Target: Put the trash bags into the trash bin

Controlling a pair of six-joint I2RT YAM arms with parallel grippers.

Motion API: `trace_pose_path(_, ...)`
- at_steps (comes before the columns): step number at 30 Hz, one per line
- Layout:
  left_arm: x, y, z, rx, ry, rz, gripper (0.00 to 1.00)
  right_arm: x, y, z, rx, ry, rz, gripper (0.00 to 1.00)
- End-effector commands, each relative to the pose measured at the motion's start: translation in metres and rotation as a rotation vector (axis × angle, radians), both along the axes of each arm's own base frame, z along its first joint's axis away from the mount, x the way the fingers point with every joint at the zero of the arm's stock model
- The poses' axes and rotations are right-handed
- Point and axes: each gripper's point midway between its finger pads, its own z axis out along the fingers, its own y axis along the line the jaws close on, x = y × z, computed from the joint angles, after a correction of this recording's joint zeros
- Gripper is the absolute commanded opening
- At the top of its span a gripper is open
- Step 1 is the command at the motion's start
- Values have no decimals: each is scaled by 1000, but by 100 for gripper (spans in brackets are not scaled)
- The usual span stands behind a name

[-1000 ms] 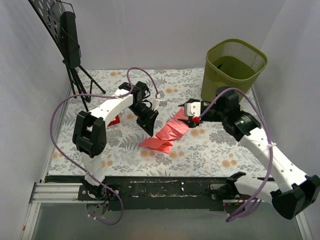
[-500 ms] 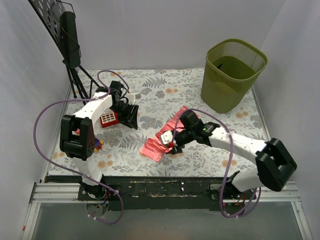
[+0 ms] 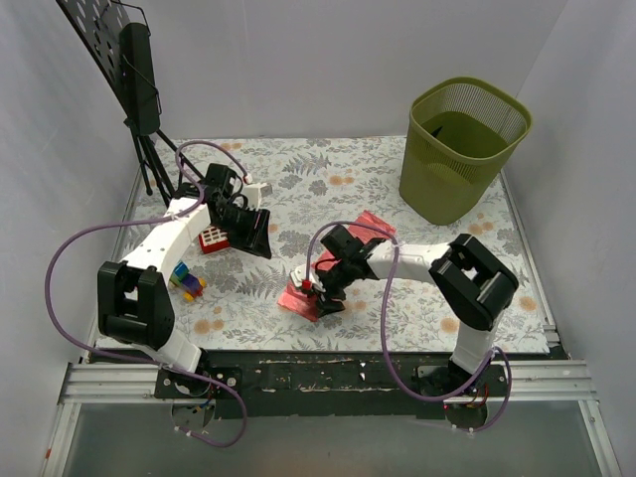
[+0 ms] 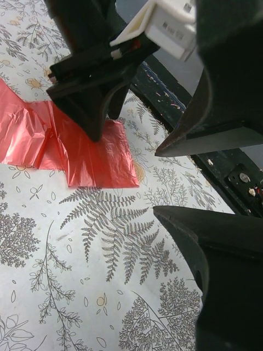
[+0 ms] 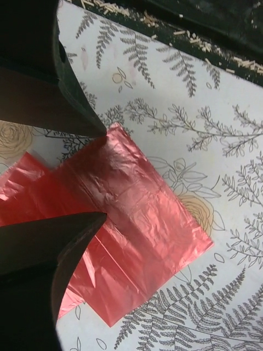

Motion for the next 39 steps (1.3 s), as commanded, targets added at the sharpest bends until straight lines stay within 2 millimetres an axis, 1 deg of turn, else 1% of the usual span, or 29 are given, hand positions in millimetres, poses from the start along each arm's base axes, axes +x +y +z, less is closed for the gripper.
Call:
trace_pose_path(1,-4,0,12,-37,-34,7,40,4,16,-2,-23,45,-32,64)
trace_pose_path(3,-5,1,14,-46,-39,10,40,-2,13,-15,-69,55,-29,60)
trace_pose_path(4,-6,0,15,-51,-36,9,40,-8,8,-22,-97,56,-15,56)
trace_pose_path(6,-9,0,16,-60,-36,9,40,-21,-1,-33,-134,69,3,38)
trace_pose_path(7,-11,0,16,-61,-35,6,40,-25,-4,-36,-149,77,1,28)
trace_pose_path(8,-12,1,16,-60,-36,4,40,-29,-6,-37,-153,87,0,14)
trace_pose_path(9,-13,1,17,-58,-42,1,40,-31,-10,-39,-162,92,-12,7)
trace_pose_path(10,-14,2,18,-57,-47,-2,40,-32,-12,-39,-165,90,-18,2)
trace_pose_path(11,-16,2,18,-55,-51,-8,40,-32,-14,-36,-166,87,-23,1)
trace_pose_path(12,-18,3,17,-55,-54,-16,40,-30,-13,-29,-151,74,-26,1)
trace_pose_path(13,-21,3,17,-57,-61,-26,40,-30,-12,-15,-131,84,-20,1)
trace_pose_path(14,-24,3,17,-65,-71,-47,40,-23,-9,4,-102,83,-32,1)
trace_pose_path(15,-28,2,20,-83,-91,-73,39,-19,-8,23,-76,113,-43,1)
trace_pose_path(17,-37,-1,27,-122,-181,-157,40,-4,0,75,12,174,-78,1)
trace_pose_path(19,-43,-4,44,-164,-337,-249,43,10,0,117,59,227,-115,1)
trace_pose_path(21,-52,-8,61,-200,-517,-361,50,17,-3,151,96,258,-130,1)
trace_pose_path(22,-53,-10,72,-208,-639,-430,56,20,-6,163,108,262,-140,1)
trace_pose_path(24,-53,-13,100,-211,-858,-478,63,23,-8,185,143,265,-150,1)
trace_pose_path(26,-53,-18,129,-225,-1035,-521,71,27,-12,201,163,280,-171,1)
trace_pose_path(27,-54,-21,139,-237,-1086,-542,75,30,-14,208,167,286,-185,1)
trace_pose_path(28,-54,-25,145,-249,-1117,-567,76,33,-16,213,171,290,-197,1)
trace_pose_path(29,-53,-31,148,-260,-1119,-585,77,35,-17,218,178,288,-203,1)
trace_pose_path(31,-42,-40,146,-244,-1125,-622,76,40,-19,225,188,269,-215,1)
trace_pose_path(33,-35,-50,146,-249,-1132,-651,76,44,-19,231,196,250,-226,1)
trace_pose_path(36,-32,-68,147,-261,-1177,-722,76,47,-19,240,202,249,-234,1)
trace_pose_path(39,-36,-79,145,-260,-1222,-804,73,50,-20,245,207,233,-243,1)
